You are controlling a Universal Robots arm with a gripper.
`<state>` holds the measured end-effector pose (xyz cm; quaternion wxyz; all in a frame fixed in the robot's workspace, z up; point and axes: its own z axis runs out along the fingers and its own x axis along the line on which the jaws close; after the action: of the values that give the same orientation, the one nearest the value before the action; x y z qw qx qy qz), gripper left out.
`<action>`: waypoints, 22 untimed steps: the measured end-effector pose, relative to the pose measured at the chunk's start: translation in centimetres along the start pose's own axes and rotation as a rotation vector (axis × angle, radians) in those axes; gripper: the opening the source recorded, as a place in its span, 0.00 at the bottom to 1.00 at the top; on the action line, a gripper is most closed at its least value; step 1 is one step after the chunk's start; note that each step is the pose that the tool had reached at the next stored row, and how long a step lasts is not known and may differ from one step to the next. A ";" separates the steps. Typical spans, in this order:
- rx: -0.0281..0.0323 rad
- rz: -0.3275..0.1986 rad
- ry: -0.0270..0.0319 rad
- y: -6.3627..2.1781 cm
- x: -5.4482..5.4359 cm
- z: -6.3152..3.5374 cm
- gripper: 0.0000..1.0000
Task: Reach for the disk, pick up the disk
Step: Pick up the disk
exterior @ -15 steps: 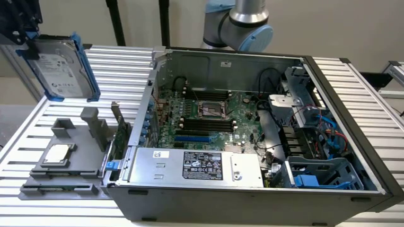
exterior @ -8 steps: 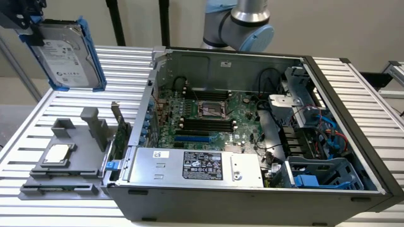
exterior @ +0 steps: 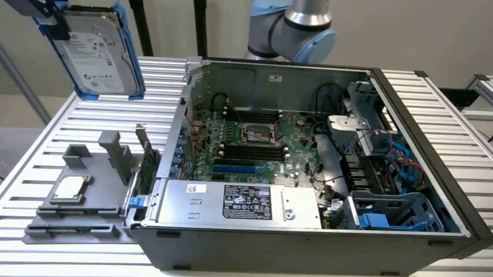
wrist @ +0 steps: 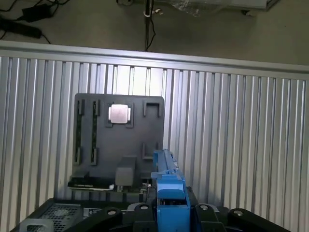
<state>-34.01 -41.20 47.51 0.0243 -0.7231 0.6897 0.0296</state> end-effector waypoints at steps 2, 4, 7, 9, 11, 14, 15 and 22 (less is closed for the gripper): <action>0.0002 0.000 -0.0040 -0.90 0.2 -0.49 0.33; 0.0003 0.000 -0.0069 -1.77 0.4 -0.94 0.33; 0.0006 0.000 -0.0114 -3.13 0.7 -1.64 0.33; 0.0006 0.000 -0.0134 -4.02 0.9 -2.05 0.33; 0.0007 0.000 -0.0146 -4.91 1.2 -2.34 0.33; 0.0006 0.000 -0.0147 -6.26 1.7 -2.68 0.33; 0.0005 0.000 -0.0147 -6.71 1.9 -2.78 0.33; -0.0002 0.000 -0.0147 -9.83 3.1 -3.29 0.33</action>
<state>-24.01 -44.12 50.49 0.0293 -0.7228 0.6896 0.0350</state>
